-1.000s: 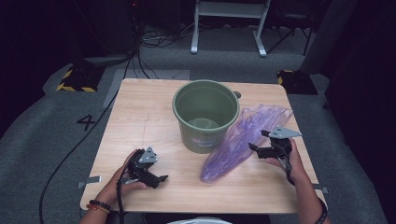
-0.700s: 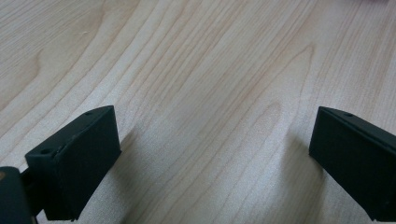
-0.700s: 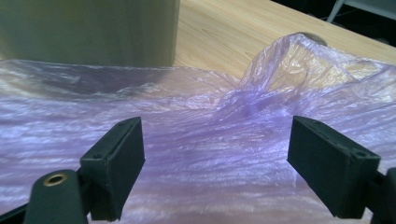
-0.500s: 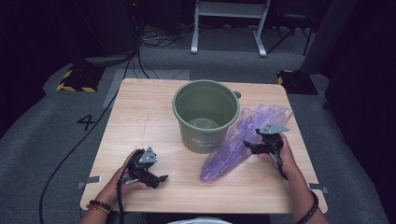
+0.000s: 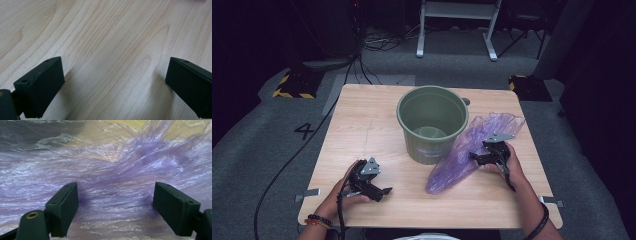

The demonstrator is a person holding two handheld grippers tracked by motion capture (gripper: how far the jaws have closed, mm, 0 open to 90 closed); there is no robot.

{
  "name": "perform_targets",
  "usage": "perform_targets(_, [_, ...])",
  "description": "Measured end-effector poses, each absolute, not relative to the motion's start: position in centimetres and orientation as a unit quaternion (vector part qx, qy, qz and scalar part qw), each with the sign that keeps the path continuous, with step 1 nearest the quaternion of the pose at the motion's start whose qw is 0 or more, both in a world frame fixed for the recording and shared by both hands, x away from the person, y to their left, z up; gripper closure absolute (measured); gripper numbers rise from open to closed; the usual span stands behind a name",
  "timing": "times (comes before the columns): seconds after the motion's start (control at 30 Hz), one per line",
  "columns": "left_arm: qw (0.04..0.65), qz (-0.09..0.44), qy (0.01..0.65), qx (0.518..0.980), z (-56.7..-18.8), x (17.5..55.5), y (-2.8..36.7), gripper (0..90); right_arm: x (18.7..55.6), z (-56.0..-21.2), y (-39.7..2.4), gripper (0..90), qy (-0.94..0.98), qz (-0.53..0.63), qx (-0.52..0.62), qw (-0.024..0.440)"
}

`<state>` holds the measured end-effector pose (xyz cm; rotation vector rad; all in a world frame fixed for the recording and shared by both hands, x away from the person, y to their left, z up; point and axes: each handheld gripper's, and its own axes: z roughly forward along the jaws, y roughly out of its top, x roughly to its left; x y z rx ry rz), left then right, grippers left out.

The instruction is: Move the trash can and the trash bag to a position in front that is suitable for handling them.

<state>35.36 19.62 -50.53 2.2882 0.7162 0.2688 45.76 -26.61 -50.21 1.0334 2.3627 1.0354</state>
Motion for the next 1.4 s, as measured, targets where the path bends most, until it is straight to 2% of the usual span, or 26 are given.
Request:
perform_targets(0.27, [0.355, 0.106, 0.281, 0.885, -50.5, 35.5, 19.5, 1.4, 46.0, -50.3, -26.8, 21.7, 0.833, 0.369, 0.375, 0.168])
perform_targets(0.33, [0.356, 0.107, 0.283, 0.884, -50.5, 35.6, 19.3, 1.2, 45.7, -50.2, -26.9, 32.9, 0.836, 0.374, 0.366, 0.164])
perform_targets(0.4, [0.354, 0.108, 0.285, 0.884, -50.5, 35.6, 19.2, 1.1, 45.5, -50.1, -27.1, 39.6, 0.837, 0.379, 0.360, 0.161])
perform_targets(0.43, [0.354, 0.108, 0.285, 0.884, -50.5, 35.6, 19.2, 0.9, 45.5, -50.1, -27.1, 39.6, 0.837, 0.379, 0.360, 0.161])
perform_targets(0.47, [0.353, 0.110, 0.286, 0.884, -50.5, 35.6, 19.2, 0.8, 45.4, -50.1, -27.3, 48.6, 0.837, 0.381, 0.359, 0.161])
perform_targets(0.5, [0.353, 0.110, 0.287, 0.884, -50.5, 35.6, 19.1, 0.8, 45.4, -50.1, -27.3, 48.6, 0.837, 0.381, 0.359, 0.161])
perform_targets(0.53, [0.352, 0.111, 0.287, 0.884, -50.5, 35.7, 19.1, 0.8, 45.3, -50.0, -27.5, 56.5, 0.834, 0.384, 0.362, 0.162])
perform_targets(0.57, [0.352, 0.111, 0.287, 0.884, -50.5, 35.7, 19.0, 0.8, 45.3, -50.0, -27.6, 60.0, 0.833, 0.385, 0.362, 0.161])
perform_targets(0.67, [0.352, 0.109, 0.283, 0.885, -50.5, 36.1, 18.6, 0.5, 45.3, -50.0, -27.9, 67.3, 0.832, 0.386, 0.364, 0.162])
perform_targets(0.7, [0.352, 0.109, 0.283, 0.885, -50.5, 36.1, 18.6, 0.5, 45.3, -50.0, -27.9, 67.3, 0.832, 0.386, 0.364, 0.162])
perform_targets(0.73, [0.353, 0.108, 0.283, 0.885, -50.5, 36.3, 18.4, 0.5, 45.3, -50.0, -27.9, 72.7, 0.833, 0.383, 0.364, 0.164])
perform_targets(0.8, [0.352, 0.107, 0.281, 0.886, -50.5, 36.4, 18.3, 0.3, 45.2, -49.9, -27.8, 74.9, 0.833, 0.381, 0.363, 0.167])
perform_targets(0.83, [0.352, 0.107, 0.282, 0.886, -50.5, 36.4, 18.3, 0.2, 45.0, -49.9, -27.6, 78.9, 0.836, 0.379, 0.359, 0.171])
perform_targets(1.07, [0.350, 0.111, 0.289, 0.884, -50.5, 36.2, 18.2, 0.4, 44.8, -49.9, -27.5, 85.2, 0.836, 0.378, 0.359, 0.172])
perform_targets(1.4, [0.351, 0.115, 0.297, 0.881, -50.5, 36.0, 18.2, 0.4, 43.3, -50.0, -27.5, 85.8, 0.838, 0.384, 0.352, 0.165])
